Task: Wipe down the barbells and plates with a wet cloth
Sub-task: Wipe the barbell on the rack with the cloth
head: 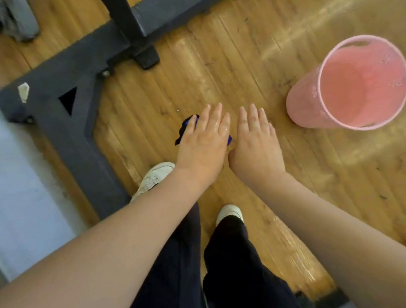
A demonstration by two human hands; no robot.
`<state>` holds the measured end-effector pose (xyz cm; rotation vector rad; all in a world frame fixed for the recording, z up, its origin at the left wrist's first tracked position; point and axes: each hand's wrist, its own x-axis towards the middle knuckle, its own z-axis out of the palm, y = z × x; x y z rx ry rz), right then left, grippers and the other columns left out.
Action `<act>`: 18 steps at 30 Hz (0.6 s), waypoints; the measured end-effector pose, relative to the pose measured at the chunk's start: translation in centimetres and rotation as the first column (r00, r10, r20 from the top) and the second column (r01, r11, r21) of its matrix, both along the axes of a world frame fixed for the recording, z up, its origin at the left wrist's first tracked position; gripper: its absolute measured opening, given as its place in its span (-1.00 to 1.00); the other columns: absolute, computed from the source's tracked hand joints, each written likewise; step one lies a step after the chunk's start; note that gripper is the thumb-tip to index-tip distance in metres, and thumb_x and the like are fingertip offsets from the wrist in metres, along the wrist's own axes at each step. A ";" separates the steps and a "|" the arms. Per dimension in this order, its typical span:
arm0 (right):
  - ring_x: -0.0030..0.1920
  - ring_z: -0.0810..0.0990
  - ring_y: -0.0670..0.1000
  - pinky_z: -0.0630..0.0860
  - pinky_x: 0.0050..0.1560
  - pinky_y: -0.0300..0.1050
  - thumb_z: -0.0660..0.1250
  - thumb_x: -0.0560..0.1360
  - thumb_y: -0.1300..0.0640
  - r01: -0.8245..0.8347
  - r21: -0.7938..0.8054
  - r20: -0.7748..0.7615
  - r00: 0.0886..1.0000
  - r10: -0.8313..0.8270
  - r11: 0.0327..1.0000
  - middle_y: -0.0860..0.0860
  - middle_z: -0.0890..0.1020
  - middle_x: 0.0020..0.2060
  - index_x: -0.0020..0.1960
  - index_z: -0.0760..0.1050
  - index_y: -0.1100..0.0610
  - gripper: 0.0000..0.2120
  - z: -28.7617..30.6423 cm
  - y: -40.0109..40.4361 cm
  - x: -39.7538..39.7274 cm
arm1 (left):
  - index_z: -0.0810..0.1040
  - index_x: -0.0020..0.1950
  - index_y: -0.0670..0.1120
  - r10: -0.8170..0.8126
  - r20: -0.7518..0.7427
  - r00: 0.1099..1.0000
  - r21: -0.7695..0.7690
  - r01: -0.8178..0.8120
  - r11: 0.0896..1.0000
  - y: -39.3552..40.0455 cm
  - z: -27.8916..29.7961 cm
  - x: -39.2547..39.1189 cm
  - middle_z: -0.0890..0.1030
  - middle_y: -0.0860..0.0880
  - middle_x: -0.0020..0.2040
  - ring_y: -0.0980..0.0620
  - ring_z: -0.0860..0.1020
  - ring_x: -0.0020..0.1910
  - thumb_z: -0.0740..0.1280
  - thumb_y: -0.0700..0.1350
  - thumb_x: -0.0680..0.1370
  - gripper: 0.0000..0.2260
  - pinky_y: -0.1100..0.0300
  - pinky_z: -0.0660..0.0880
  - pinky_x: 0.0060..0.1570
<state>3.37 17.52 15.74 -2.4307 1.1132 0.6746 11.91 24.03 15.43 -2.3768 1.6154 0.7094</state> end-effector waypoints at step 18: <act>0.53 -0.20 0.08 -0.11 0.50 -0.03 0.05 0.63 0.13 -0.060 0.035 0.076 0.996 0.057 0.998 0.13 -0.14 0.54 0.54 -0.23 0.20 -0.38 8.3 9.5 6.0 | -0.09 0.55 -0.15 0.259 -0.001 0.966 -0.101 -0.258 0.961 10.4 7.9 3.7 -0.08 -0.15 0.56 -0.11 -0.09 0.53 0.14 -0.09 0.64 -0.42 0.02 -0.03 0.48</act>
